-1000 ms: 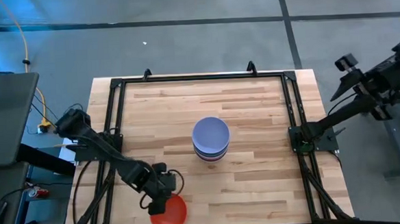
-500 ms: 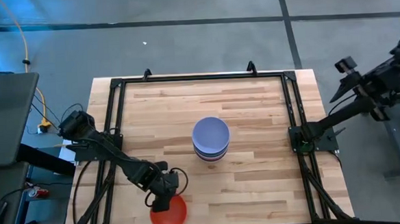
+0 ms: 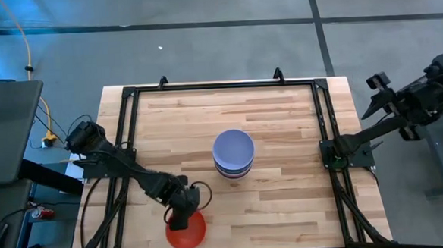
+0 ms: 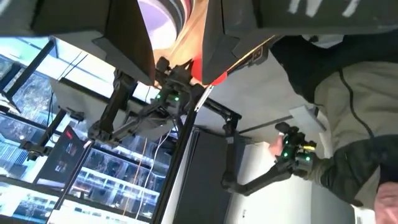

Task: Nest bowls inside each other
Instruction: Stack the orange bowl on top of the purple bowl

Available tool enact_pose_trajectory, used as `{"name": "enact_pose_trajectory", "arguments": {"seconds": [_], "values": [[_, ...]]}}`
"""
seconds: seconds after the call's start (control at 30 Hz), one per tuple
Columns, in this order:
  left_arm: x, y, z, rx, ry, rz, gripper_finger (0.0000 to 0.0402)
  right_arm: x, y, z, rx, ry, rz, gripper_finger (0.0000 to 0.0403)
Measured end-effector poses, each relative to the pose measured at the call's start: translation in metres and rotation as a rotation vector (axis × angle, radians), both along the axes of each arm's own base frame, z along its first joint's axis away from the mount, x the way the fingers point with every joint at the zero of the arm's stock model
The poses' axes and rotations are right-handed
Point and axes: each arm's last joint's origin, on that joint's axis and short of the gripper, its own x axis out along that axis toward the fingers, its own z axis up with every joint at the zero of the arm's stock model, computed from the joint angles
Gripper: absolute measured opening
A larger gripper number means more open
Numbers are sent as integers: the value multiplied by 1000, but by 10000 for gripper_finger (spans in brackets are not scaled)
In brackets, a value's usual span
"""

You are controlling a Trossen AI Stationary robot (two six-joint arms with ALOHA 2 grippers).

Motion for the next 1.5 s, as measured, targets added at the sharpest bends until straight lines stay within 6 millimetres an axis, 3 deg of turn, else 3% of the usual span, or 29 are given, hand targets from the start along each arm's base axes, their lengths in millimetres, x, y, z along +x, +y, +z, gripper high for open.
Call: {"name": "enact_pose_trajectory", "arguments": {"seconds": [0.3, 0.5, 0.73, 1.03, 1.5], "values": [[13, 40, 26, -25, -80, -40, 2, -15, -4, -50, 16, -39, 0, 126], [16, 54, 71, 61, -270, -89, 1, -31, -8, -73, 50, -176, -10, 126], [10, 64, 137, 120, -513, -113, 0, -41, -15, -97, 122, -309, -144, 126], [4, 90, 197, 301, -699, -49, 0, -16, -13, -125, 228, -256, -300, 126], [12, 165, 215, 291, -774, 148, 0, 22, -3, -149, 329, -229, -292, 126]]}}
